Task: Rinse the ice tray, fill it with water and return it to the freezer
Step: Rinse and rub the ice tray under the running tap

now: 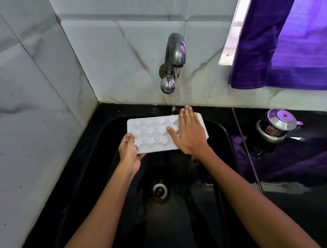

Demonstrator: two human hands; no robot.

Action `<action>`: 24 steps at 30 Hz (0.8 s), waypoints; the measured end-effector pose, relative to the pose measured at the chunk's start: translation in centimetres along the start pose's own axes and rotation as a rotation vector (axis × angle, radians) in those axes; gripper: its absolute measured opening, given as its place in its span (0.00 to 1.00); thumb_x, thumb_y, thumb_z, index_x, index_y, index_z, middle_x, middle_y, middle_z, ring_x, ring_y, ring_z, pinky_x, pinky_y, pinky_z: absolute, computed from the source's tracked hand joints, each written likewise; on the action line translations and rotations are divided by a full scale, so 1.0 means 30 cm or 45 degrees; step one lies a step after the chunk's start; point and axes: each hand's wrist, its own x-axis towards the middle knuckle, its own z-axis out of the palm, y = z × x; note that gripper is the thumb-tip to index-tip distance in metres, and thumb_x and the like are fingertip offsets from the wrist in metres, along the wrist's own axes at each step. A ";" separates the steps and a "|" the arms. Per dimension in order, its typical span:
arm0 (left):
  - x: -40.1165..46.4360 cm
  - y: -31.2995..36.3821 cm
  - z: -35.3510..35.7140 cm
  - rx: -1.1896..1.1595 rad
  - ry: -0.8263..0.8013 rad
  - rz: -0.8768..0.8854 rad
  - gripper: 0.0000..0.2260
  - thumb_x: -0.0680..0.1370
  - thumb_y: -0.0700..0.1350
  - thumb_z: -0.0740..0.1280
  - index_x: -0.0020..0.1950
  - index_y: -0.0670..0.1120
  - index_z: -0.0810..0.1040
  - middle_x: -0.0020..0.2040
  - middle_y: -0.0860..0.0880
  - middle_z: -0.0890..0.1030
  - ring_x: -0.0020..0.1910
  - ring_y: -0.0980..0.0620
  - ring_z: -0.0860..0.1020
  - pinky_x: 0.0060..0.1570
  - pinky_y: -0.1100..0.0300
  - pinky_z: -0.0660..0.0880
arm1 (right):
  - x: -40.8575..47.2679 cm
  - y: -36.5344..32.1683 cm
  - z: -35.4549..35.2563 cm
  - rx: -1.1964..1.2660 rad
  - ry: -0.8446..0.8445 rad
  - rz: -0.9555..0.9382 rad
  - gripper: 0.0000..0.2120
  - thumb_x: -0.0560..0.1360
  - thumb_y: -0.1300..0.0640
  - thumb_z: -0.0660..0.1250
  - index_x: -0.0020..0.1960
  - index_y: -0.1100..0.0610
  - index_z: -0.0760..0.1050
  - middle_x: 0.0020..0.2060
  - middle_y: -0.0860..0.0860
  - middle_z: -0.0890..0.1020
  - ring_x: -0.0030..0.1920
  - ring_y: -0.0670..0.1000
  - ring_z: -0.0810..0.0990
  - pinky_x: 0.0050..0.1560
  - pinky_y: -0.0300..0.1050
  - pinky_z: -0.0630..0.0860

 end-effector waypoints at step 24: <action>0.040 0.006 0.003 -0.006 0.026 0.037 0.07 0.82 0.47 0.58 0.54 0.50 0.75 0.47 0.50 0.81 0.45 0.51 0.80 0.33 0.56 0.77 | -0.102 0.022 0.024 -0.033 -0.022 -0.354 0.34 0.78 0.40 0.35 0.77 0.59 0.42 0.77 0.56 0.45 0.77 0.49 0.41 0.75 0.44 0.36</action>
